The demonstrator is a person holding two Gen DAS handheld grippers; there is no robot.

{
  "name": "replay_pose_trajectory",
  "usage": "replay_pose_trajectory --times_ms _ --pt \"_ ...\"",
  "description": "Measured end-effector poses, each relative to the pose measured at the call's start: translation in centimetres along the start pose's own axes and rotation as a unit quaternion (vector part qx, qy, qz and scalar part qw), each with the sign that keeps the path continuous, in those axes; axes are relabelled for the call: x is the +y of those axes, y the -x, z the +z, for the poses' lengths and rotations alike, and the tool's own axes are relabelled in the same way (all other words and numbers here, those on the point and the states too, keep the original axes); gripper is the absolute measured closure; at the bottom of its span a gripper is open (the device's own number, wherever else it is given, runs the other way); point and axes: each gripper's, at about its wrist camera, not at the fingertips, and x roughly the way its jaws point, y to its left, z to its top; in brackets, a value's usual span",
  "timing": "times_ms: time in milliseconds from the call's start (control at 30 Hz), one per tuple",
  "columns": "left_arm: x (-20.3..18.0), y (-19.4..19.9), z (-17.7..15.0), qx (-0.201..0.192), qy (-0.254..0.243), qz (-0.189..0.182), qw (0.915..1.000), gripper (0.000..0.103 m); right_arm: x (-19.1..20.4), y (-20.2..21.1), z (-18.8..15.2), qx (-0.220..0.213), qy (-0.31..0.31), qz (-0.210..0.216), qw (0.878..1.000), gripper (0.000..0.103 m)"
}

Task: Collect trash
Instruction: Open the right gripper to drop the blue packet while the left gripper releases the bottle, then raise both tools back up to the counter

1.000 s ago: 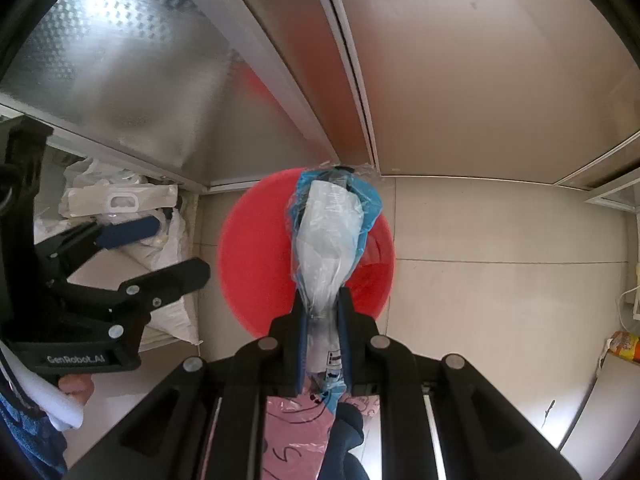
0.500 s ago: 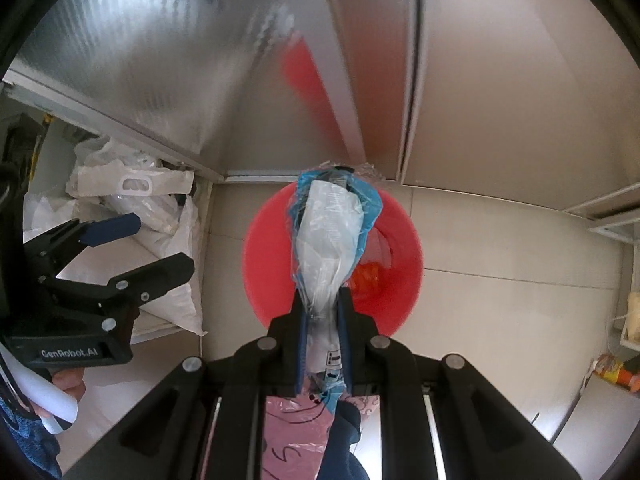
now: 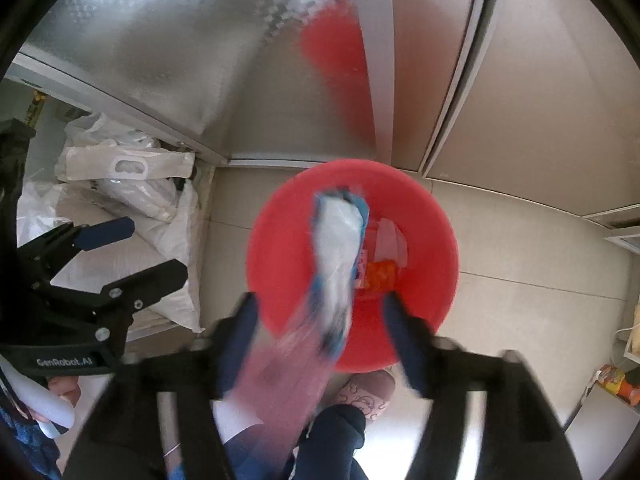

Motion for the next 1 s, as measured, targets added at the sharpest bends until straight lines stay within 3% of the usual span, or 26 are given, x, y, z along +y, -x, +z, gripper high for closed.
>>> replay_pose_trajectory --times_ms 233,467,600,867,1000 --pt "-2.1 8.2 -0.9 -0.015 0.001 -0.002 0.9999 0.011 1.5 6.7 -0.9 -0.012 0.008 -0.005 1.000 0.024" --pt "-5.0 22.1 -1.0 -0.055 0.001 0.001 0.9985 0.011 4.2 20.0 -1.3 -0.062 0.061 -0.034 0.996 0.021" --pt "-6.5 30.6 -0.5 -0.083 0.007 0.022 0.9963 0.011 6.4 28.1 -0.5 -0.089 0.083 -0.049 0.991 0.021" --pt "-7.8 46.4 0.4 -0.169 0.042 0.072 0.9820 0.011 11.0 42.6 1.8 -0.186 0.137 -0.069 0.970 0.021" --pt "-7.1 51.3 1.0 -0.202 0.077 0.081 0.9731 0.011 12.7 47.7 3.4 -0.225 0.164 -0.055 0.959 0.021"
